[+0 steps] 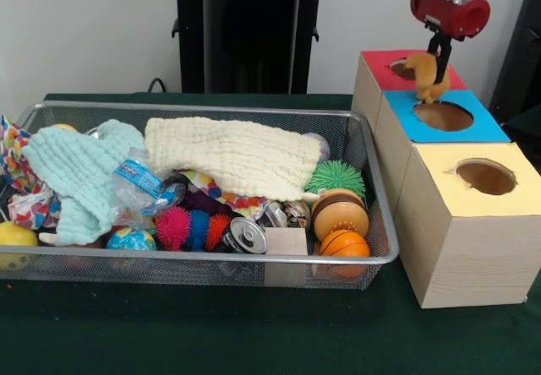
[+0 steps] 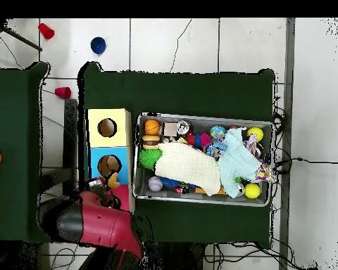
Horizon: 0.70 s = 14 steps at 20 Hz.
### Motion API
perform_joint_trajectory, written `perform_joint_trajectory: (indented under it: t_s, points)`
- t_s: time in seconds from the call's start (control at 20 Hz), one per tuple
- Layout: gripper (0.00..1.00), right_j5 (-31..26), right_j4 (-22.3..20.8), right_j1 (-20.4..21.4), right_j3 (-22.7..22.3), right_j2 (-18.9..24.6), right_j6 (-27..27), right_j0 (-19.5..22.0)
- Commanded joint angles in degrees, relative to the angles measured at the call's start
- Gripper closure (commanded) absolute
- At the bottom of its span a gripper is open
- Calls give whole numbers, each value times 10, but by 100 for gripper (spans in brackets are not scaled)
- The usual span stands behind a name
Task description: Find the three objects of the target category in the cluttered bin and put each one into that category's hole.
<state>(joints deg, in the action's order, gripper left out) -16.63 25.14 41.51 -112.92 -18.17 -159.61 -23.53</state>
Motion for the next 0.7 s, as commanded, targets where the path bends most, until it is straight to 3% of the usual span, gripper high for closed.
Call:
perform_joint_trajectory:
  t_s: [0.05,0.7]
  points:
    - [100,1,48,-21,-47,-8,-159,-16]
    - [100,21,71,8,-92,-3,-137,-27]
